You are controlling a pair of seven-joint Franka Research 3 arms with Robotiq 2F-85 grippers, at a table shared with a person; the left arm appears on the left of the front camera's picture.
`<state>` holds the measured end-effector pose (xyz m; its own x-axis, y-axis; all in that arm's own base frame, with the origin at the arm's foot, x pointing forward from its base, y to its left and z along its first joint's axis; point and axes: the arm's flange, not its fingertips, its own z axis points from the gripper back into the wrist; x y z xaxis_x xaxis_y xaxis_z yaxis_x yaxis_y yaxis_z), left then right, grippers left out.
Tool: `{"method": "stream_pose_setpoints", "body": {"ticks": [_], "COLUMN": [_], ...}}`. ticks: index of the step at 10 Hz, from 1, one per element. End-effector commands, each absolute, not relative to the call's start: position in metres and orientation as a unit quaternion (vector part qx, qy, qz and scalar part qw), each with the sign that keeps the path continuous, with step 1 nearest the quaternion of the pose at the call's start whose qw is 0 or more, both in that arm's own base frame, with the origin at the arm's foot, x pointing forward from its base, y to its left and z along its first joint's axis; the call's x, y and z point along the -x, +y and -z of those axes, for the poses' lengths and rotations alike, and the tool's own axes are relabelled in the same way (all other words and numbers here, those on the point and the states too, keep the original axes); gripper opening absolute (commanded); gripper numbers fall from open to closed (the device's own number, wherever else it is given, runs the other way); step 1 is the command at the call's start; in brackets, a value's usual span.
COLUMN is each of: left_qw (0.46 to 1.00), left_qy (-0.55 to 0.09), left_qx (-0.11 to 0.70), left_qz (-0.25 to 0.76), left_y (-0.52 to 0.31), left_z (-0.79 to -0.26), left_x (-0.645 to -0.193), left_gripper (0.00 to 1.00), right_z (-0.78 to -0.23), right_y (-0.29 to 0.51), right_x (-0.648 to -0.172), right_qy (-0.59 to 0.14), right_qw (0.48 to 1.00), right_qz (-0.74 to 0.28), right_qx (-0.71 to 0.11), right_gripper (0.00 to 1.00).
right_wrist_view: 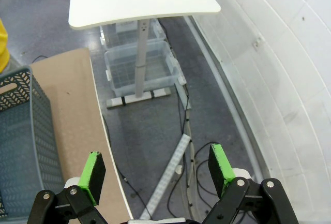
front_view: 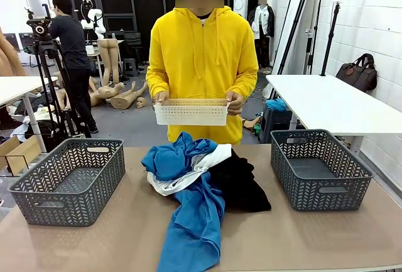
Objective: Sort the tops and bottoms.
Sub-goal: Lift clothes from the center of the table with your left hand.
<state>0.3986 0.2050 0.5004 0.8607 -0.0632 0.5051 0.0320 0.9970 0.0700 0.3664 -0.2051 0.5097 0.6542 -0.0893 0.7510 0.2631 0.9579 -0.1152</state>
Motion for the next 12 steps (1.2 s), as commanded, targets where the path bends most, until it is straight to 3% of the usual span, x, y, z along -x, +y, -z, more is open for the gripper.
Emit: {"method": "stream_pose_setpoints", "body": {"ticks": [1, 12], "left_qw": [0.965, 0.965], "left_qy": [-0.259, -0.259], "left_qx": [-0.037, -0.037], "left_qz": [0.028, 0.028], "left_y": [0.2087, 0.2087], "left_z": [-0.4999, -0.4999], "left_x": [-0.3978, -0.3978], "left_gripper": [1.00, 1.00], "right_z": [-0.5097, -0.5097], "right_y": [-0.2057, -0.2057], "right_x": [-0.3652, -0.3652], "right_qy": [-0.400, -0.400], "right_qw": [0.905, 0.905], "right_qz": [0.093, 0.093], "right_qx": [0.110, 0.110], "right_gripper": [1.00, 1.00]}}
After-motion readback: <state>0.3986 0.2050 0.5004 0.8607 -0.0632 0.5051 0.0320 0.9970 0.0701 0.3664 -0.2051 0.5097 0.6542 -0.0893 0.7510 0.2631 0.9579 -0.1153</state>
